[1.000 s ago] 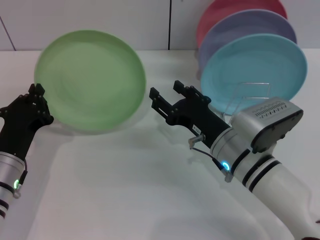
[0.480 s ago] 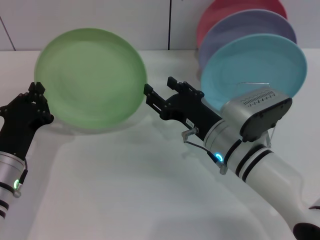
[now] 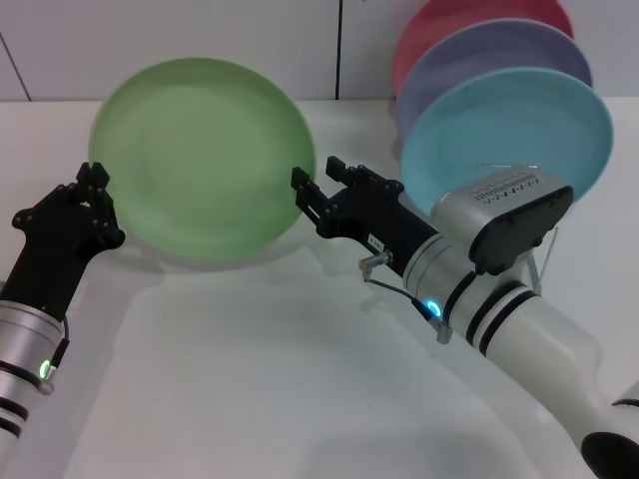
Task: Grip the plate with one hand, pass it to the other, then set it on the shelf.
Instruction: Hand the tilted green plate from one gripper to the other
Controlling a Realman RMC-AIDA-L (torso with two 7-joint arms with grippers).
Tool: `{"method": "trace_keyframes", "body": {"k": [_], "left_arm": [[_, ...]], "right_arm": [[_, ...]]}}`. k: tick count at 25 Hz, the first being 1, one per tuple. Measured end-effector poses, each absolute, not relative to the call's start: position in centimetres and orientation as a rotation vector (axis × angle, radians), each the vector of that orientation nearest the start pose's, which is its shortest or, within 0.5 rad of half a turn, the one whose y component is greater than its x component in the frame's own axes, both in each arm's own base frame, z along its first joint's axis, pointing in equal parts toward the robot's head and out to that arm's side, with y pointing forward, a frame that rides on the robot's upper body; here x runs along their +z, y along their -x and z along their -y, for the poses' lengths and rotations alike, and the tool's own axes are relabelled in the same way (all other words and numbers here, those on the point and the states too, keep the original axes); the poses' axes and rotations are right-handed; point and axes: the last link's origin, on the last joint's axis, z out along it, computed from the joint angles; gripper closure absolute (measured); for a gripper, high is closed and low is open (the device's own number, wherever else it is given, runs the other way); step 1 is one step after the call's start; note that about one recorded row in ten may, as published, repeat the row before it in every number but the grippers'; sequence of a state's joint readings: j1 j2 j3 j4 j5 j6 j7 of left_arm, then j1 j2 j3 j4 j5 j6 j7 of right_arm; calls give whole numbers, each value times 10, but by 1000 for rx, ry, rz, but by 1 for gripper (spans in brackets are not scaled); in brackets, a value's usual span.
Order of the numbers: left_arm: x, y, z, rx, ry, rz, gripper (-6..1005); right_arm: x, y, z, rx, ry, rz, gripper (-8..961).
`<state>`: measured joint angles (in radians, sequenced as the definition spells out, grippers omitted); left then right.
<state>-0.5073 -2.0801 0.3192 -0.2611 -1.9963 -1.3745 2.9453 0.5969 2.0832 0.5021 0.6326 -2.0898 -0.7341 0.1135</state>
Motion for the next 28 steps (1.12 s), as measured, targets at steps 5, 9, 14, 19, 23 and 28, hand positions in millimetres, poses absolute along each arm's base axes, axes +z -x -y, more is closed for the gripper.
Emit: {"method": "trace_keyframes", "body": {"k": [5,9,14,19,23,28], "left_arm": [[-44,304,-307,-874,1642,619,969],[-43,304,-308,-874,1635,621,969],[-43,304,-308,-875,1634,621,969],[-43,304,-308,-876,1635,621,970],[-43,303,-308,-876,1639,620,970],[-44,304,-309,-870,1640,627,970]], "right_arm": [[-134,-182,-344,863,2079,-761,484],[-134,-181,-344,866,2079,-762,521],[-135,-181,-344,867,2078,-765,567],[-135,-181,-343,867,2078,-767,603],[-135,-180,-343,869,2078,-769,598],[-136,-179,-343,873,2082,-766,645]]}}
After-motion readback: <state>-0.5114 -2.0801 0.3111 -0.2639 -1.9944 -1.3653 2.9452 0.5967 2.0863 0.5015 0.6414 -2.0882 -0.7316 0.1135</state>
